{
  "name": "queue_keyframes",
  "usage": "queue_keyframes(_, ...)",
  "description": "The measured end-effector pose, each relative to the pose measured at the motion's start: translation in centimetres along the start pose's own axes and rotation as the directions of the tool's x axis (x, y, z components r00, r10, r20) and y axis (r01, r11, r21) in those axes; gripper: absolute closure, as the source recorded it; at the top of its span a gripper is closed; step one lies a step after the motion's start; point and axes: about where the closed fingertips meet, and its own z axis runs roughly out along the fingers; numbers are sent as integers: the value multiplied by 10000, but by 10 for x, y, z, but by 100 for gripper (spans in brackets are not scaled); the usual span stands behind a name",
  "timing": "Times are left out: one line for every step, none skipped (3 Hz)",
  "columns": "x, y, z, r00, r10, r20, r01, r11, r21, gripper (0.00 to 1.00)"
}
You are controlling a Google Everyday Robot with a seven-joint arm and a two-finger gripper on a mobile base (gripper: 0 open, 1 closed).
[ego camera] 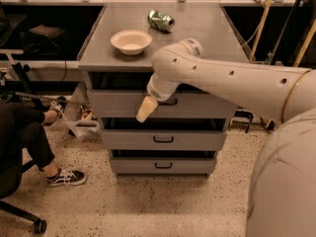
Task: Close top drawer
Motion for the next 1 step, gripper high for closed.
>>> queue_keyframes(0,0,0,10000,0,0,0,10000,0,0)
